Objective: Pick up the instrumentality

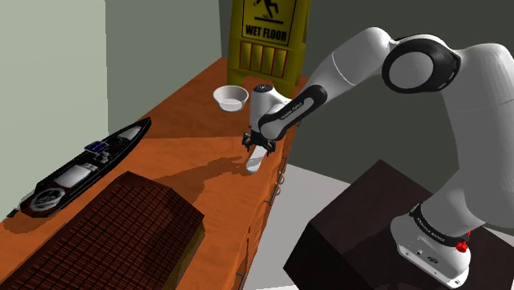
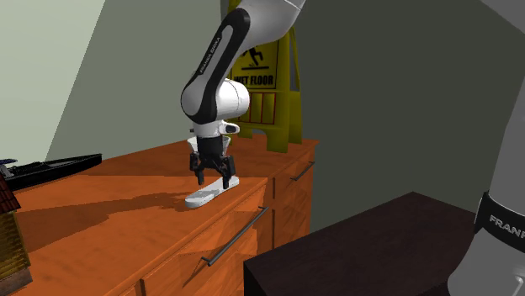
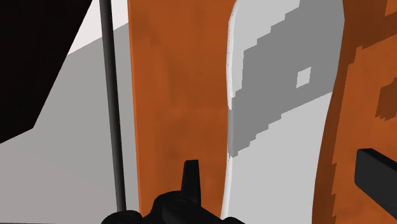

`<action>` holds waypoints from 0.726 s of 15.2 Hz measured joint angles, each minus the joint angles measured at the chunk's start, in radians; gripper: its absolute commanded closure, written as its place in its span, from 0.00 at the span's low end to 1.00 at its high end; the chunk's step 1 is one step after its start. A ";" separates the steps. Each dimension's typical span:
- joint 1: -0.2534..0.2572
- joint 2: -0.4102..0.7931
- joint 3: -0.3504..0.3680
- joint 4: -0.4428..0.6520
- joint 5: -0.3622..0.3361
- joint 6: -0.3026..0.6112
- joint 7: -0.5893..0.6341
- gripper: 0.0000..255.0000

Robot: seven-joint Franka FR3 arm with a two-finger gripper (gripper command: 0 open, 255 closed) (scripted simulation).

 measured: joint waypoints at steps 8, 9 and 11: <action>0.002 0.015 -0.003 0.008 -0.002 0.009 0.002 1.00; 0.002 0.015 -0.004 0.008 -0.002 0.009 0.002 1.00; 0.002 0.015 -0.004 0.007 -0.003 0.010 0.003 1.00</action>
